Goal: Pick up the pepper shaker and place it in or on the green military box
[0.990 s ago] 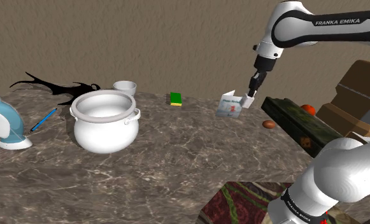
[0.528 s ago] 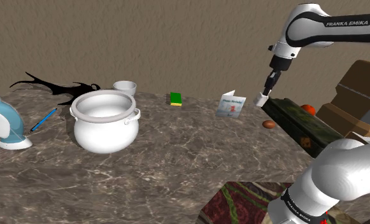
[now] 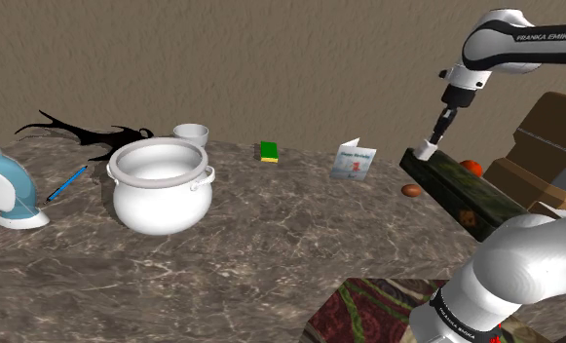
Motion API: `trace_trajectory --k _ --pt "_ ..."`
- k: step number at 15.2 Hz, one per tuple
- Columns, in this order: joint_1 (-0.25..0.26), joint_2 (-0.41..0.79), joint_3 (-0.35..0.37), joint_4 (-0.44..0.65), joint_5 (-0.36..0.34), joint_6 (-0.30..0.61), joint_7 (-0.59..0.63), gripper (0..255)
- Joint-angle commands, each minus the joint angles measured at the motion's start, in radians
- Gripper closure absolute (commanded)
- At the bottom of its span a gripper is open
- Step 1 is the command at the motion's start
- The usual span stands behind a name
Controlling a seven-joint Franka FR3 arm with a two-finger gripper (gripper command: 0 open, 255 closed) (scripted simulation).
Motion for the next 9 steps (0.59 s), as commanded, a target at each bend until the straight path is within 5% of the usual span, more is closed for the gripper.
trace_trajectory --k 1,9 --pt "-0.011 0.016 -0.041 0.033 -0.014 -0.008 -0.054 255" --pt "-0.024 0.137 -0.229 0.192 -0.025 -0.005 -0.275 255"
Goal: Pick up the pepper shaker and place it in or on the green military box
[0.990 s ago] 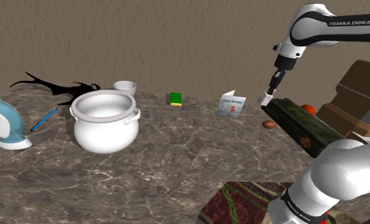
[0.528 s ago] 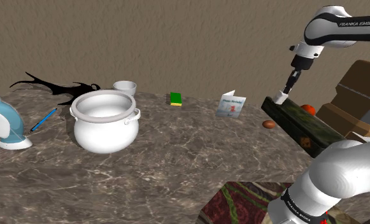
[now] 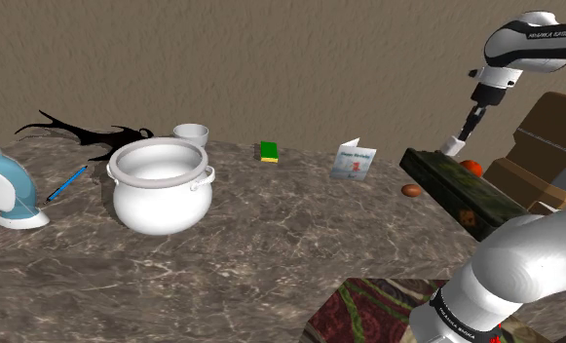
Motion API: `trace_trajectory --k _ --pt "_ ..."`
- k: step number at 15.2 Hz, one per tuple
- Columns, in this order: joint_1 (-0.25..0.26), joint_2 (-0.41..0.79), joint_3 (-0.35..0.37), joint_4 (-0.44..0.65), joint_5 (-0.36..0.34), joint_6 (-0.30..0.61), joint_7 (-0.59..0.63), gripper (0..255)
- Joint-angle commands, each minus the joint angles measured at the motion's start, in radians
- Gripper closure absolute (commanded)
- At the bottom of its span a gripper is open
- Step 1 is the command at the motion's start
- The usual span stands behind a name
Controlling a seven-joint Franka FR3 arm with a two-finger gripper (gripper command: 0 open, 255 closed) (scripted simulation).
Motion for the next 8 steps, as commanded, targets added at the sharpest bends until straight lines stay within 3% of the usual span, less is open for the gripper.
trace_trajectory --k 1,5,8 --pt "-0.001 0.031 -0.048 0.036 0.003 0.004 -0.058 255" --pt "0.013 0.136 -0.168 0.145 0.047 0.009 -0.190 255" --pt "0.028 0.246 -0.276 0.239 0.118 0.011 -0.308 255"
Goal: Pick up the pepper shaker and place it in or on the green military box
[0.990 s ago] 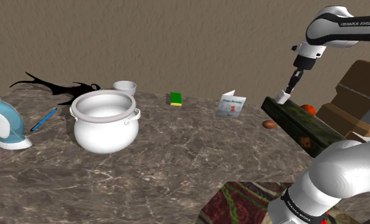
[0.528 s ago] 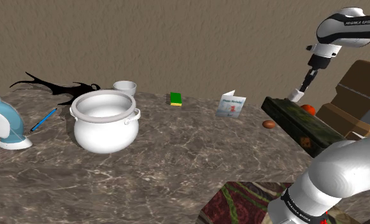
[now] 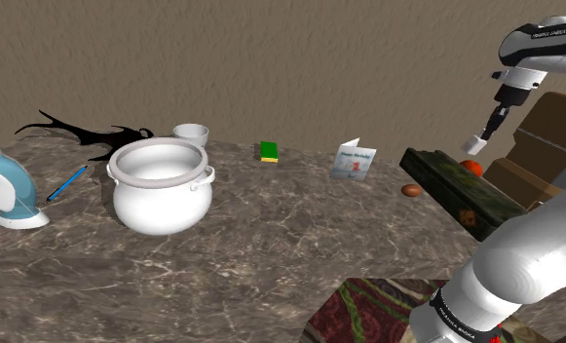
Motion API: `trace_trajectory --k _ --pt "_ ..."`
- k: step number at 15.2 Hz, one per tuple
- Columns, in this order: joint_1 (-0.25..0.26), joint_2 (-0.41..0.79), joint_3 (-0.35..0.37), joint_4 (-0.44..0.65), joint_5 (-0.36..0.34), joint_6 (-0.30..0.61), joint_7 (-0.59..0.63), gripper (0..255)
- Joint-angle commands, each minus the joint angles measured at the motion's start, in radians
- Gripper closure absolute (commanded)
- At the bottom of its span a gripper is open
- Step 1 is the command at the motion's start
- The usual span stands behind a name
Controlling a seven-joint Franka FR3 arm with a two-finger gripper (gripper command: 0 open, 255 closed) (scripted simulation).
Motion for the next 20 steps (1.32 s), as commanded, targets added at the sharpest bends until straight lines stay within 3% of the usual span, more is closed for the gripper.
trace_trajectory --k 1,2,20 --pt "0.010 0.090 -0.082 0.073 0.065 0.000 -0.094 255" --pt "0.010 0.146 -0.125 0.110 0.111 -0.002 -0.147 255" --pt "-0.001 0.179 -0.143 -0.114 0.135 0.240 -0.161 255"
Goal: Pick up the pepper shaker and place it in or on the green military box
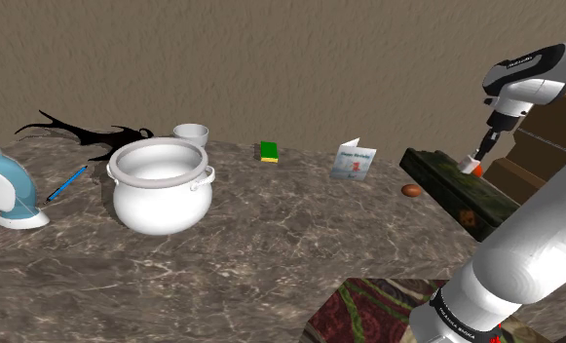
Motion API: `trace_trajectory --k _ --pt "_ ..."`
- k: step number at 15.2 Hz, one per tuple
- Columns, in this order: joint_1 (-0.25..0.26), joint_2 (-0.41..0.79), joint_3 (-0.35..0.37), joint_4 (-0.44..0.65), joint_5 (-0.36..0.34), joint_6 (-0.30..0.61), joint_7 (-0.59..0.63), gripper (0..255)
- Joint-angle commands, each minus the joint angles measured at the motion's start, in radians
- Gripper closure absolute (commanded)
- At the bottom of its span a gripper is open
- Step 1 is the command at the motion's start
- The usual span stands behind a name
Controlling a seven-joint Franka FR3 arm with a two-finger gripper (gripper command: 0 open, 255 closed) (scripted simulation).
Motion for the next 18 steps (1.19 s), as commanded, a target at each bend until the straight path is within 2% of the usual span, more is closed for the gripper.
trace_trajectory --k 1,10,11,16,18 --pt "-0.002 0.008 -0.005 -0.024 0.007 0.029 -0.007 255" --pt "-0.002 0.018 -0.008 -0.039 0.015 0.049 -0.013 255" --pt "-0.002 0.018 -0.008 -0.039 0.015 0.049 -0.013 0" --pt "-0.002 0.018 -0.008 -0.039 0.015 0.049 -0.013 0" --pt "0.001 -0.014 0.004 0.012 -0.012 -0.019 0.008 0"
